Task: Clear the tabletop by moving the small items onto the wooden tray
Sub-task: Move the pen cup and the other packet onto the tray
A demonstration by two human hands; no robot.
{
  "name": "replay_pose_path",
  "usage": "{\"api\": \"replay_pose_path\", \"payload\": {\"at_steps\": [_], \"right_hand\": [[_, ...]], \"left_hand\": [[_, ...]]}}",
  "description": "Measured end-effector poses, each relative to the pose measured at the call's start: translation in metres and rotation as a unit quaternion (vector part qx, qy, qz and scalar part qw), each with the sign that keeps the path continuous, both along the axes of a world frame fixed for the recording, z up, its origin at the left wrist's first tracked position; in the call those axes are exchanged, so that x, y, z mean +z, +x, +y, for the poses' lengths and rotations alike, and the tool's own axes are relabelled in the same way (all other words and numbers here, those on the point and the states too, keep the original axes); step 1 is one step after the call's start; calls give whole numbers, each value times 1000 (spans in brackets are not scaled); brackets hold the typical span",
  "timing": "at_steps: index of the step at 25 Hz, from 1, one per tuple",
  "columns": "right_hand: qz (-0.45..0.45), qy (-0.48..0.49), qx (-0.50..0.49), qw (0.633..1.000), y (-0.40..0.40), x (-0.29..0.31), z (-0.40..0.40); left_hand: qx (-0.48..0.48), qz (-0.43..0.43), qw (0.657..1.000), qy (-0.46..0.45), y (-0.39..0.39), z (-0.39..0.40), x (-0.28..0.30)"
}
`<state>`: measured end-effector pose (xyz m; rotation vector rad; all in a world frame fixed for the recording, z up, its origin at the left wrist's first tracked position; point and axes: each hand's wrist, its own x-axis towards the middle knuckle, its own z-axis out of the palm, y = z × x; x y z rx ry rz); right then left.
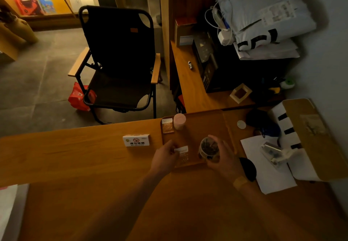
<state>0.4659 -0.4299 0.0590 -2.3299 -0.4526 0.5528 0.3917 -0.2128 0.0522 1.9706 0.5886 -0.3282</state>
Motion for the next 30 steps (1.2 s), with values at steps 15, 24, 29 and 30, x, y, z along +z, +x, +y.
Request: {"api": "replay_pose_path", "payload": {"at_steps": [15, 24, 29, 30], "right_hand": [[-38, 0, 22, 999, 117, -71, -17], [-33, 17, 44, 998, 120, -86, -20], [-55, 23, 58, 997, 118, -88, -22], [-59, 20, 62, 996, 117, -89, -22]], "left_hand": [[51, -2, 996, 77, 120, -52, -70], [-39, 27, 971, 235, 124, -64, -83], [-81, 49, 951, 296, 124, -66, -87], [-81, 50, 949, 301, 124, -66, -87]]}}
